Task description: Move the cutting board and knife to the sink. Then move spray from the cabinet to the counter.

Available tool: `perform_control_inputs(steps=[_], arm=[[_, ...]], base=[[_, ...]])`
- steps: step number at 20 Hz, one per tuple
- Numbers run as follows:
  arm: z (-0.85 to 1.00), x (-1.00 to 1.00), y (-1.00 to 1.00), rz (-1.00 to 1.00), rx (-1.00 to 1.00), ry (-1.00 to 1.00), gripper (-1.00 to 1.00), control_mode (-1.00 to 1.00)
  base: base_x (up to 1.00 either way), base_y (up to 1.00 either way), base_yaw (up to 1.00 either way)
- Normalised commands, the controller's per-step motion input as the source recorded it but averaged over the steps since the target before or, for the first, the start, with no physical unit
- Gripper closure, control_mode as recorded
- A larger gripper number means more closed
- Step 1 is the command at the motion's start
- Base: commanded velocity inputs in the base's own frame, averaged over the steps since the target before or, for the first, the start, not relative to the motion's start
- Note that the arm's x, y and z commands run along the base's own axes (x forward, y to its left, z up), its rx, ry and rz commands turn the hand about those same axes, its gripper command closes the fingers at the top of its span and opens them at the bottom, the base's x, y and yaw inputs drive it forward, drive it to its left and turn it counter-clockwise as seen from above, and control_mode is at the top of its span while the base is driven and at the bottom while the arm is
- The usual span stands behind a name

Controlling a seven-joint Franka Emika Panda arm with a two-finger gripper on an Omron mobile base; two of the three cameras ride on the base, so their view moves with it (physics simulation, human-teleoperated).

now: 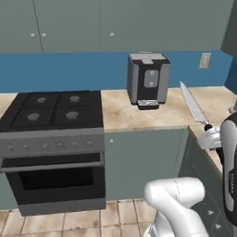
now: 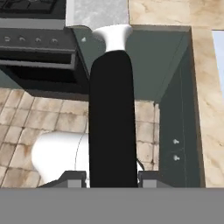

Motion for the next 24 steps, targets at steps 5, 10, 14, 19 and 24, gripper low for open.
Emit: perform_control_inputs(steps=[5,10,14,19,24], arm=[[0.0,0.0,0.0,0.0,0.0,0.0,1.0,1.0],[0.0,0.0,0.0,0.0,0.0,0.0,1.0,1.0],[0.0,0.0,0.0,0.0,0.0,0.0,1.0,1.0],[0.0,0.0,0.0,0.0,0.0,0.0,1.0,1.0],[0.0,0.0,0.0,0.0,0.0,0.0,1.0,1.0]], base=[[-0.6,0.0,-0.45],[-0.47,0.0,-0.43],[-0.26,0.0,-0.44],[-0.09,0.0,-0.46],[0.0,0.0,-0.45]])
